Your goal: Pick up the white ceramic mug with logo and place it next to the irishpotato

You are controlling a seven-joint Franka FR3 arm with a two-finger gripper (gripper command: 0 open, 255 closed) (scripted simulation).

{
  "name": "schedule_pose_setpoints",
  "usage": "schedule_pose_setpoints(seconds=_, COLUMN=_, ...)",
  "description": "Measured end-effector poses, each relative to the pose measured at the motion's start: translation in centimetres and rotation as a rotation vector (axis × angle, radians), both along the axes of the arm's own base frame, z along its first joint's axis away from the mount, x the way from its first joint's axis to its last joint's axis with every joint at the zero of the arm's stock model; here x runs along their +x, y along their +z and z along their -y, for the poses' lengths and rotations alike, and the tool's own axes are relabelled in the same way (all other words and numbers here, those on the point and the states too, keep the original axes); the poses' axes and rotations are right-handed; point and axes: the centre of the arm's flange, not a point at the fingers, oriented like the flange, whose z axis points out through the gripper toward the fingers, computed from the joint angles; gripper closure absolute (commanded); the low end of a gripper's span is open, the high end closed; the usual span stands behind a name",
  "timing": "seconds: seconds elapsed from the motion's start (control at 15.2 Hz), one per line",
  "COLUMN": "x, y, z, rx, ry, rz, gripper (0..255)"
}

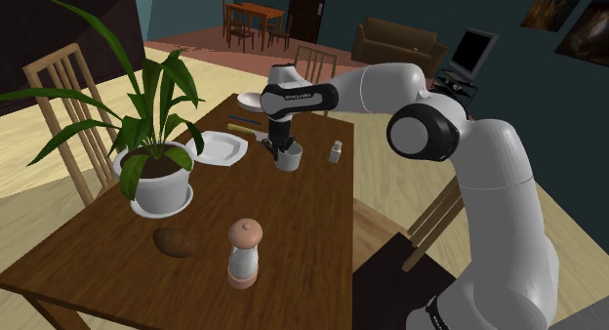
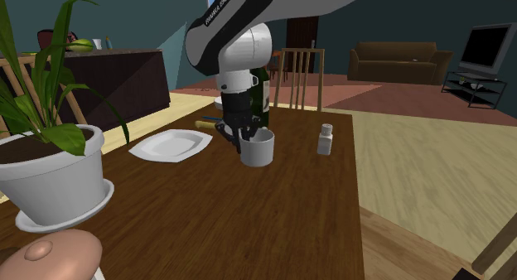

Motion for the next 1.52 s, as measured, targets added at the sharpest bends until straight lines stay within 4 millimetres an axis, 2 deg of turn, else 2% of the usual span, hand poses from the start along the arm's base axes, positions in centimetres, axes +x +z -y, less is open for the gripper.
schedule_pose_setpoints(seconds=1.52, x=-0.1, y=12.0, z=0.0, rx=0.000, ry=0.000, rz=0.000, gripper=255)
